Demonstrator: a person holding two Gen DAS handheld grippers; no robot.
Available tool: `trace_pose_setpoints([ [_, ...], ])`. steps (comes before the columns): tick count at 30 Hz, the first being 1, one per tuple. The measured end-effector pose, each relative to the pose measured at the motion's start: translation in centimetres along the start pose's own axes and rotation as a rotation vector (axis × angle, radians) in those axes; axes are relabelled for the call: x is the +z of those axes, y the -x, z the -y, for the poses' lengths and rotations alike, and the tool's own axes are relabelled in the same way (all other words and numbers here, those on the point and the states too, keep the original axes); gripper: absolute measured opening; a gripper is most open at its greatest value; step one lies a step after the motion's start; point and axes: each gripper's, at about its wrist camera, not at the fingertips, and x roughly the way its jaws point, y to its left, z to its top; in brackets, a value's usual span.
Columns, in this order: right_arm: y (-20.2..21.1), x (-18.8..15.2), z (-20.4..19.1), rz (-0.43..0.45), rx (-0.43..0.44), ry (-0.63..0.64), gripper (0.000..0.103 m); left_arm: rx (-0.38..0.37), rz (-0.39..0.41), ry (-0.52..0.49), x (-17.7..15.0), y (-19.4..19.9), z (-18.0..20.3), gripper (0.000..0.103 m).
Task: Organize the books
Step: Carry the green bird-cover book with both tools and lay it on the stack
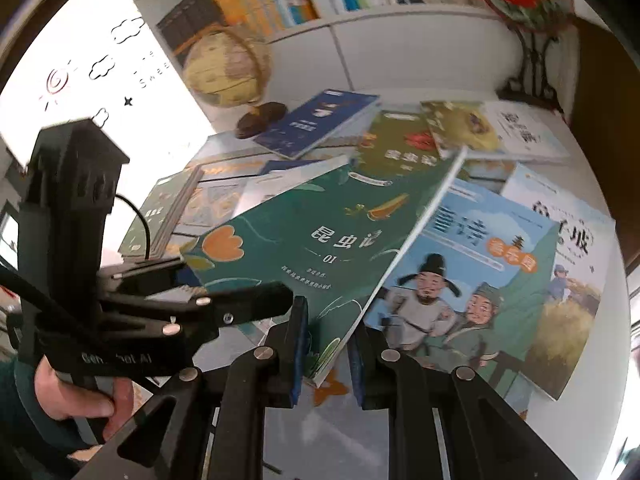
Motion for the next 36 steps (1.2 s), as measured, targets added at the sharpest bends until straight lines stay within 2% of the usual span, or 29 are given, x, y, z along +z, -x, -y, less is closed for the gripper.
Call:
trace_pose_setpoints([
  [6, -0.1, 1.0, -4.7, 0.026, 0.029, 0.028, 0.017, -0.008, 0.062, 0.029, -0.6, 4.7, -3.5, 0.059],
  [10, -1.0, 2.2, -8.5, 0.037, 0.059, 0.074, 0.017, 0.022, 0.108, 0.056, -1.0, 8.2, -6.7, 0.059],
  [16, -4.4, 4.6, -15.0, 0.035, 0.135, 0.157, 0.017, 0.084, 0.185, 0.153, -2.2, 13.8, -13.5, 0.059],
  [22, -9.7, 6.5, -22.8, 0.004, 0.214, 0.234, 0.017, 0.171, 0.231, 0.223, -3.7, 18.2, -20.6, 0.059],
  [27, -14.9, 7.7, -28.3, -0.032, 0.264, 0.264, 0.017, 0.209, 0.243, 0.275, -4.5, 19.9, -26.3, 0.059],
  [32, -18.9, 8.6, -30.9, -0.067, 0.277, 0.264, 0.018, 0.209, 0.238, 0.312, -4.6, 19.9, -30.5, 0.059],
  [36, -21.2, 9.2, -31.7, -0.090, 0.269, 0.237, 0.018, 0.176, 0.226, 0.327, -4.7, 19.3, -32.7, 0.059],
])
